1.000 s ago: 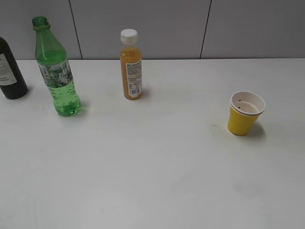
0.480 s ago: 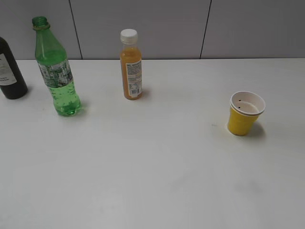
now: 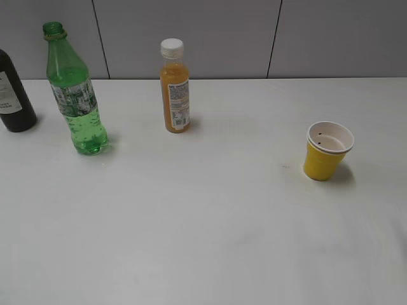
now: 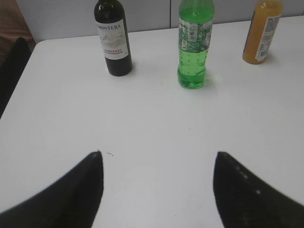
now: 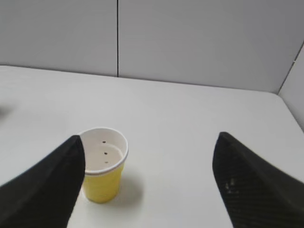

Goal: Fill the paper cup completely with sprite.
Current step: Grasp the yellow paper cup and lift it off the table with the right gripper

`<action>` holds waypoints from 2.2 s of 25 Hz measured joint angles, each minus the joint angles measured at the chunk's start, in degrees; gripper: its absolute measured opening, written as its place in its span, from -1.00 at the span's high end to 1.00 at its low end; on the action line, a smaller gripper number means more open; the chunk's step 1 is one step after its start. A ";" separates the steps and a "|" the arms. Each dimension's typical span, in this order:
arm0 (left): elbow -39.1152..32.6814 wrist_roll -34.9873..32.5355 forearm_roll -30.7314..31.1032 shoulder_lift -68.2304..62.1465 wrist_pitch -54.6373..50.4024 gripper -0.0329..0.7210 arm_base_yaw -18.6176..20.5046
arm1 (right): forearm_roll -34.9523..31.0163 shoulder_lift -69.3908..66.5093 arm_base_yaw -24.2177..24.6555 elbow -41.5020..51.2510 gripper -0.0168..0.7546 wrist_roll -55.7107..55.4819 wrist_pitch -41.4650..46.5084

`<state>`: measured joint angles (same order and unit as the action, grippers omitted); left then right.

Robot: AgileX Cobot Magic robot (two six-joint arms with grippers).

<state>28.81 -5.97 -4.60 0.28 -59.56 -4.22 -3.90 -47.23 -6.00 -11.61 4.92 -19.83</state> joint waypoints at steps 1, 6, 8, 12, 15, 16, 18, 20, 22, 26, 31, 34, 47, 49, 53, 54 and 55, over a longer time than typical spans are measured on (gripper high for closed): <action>0.00 0.00 0.00 0.00 0.00 -0.55 0.00 | 0.52 -1.69 0.00 1.47 -0.72 -0.22 -2.73; 0.00 0.00 0.00 0.00 0.00 -0.55 0.00 | 8.81 -10.11 0.00 6.18 -0.71 -7.21 -16.33; 0.00 0.00 0.00 0.00 0.00 -0.55 0.00 | 11.14 -14.70 0.00 6.65 -0.70 -9.03 -20.58; 0.00 0.00 0.00 0.00 0.00 -0.55 0.00 | 12.33 -24.00 0.00 6.72 -0.69 -10.05 -30.10; 0.00 0.00 0.00 0.00 0.00 -0.55 0.00 | 12.70 -31.77 0.00 6.91 -0.68 -10.18 -38.18; 0.00 0.00 0.00 0.00 0.00 -0.55 0.00 | 12.70 -33.83 0.00 6.91 -0.68 -10.18 -40.95; 0.00 0.00 0.00 0.00 0.00 -0.55 0.00 | 12.70 -38.69 0.00 6.86 -0.68 -10.18 -45.86; 0.00 0.00 0.00 0.00 0.00 -0.55 0.00 | 12.74 -42.96 0.00 6.86 -0.68 -8.85 -48.21; 0.00 0.00 0.00 0.00 0.00 -0.55 0.00 | 12.74 -47.32 0.00 6.86 -0.68 -7.81 -48.83; 0.00 0.00 0.00 0.00 0.00 -0.55 0.00 | 12.74 -53.52 0.00 6.80 -0.68 -7.20 -48.87; 0.00 0.00 0.00 0.00 0.00 -0.55 0.00 | 12.75 -57.30 0.00 4.02 -0.68 -7.20 -49.02; 0.00 0.00 0.00 0.00 0.00 -0.55 0.00 | 12.75 -59.35 0.00 1.71 -0.70 -8.59 -49.23; 0.00 0.00 0.00 0.00 0.00 -0.55 0.00 | 14.10 -70.36 0.00 -7.91 -0.83 -10.57 -49.23; 0.00 0.00 0.00 0.00 0.00 -0.55 0.00 | 14.10 -71.46 0.00 -9.33 -0.83 -10.57 -49.23; 0.00 0.00 0.00 0.00 0.00 -0.55 0.00 | 13.99 -73.19 0.00 -11.95 -0.83 -10.57 -49.23; 0.00 0.00 0.00 0.00 0.00 -0.55 0.00 | 13.99 -73.55 0.00 -12.74 -0.83 -10.57 -49.28; 0.00 0.00 0.00 0.00 0.00 -0.55 0.00 | 14.06 -74.11 0.00 -13.61 -0.83 -10.57 -49.36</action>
<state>28.81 -5.97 -4.60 0.28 -59.56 -4.22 10.16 -121.33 -6.00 -25.21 -5.65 -69.19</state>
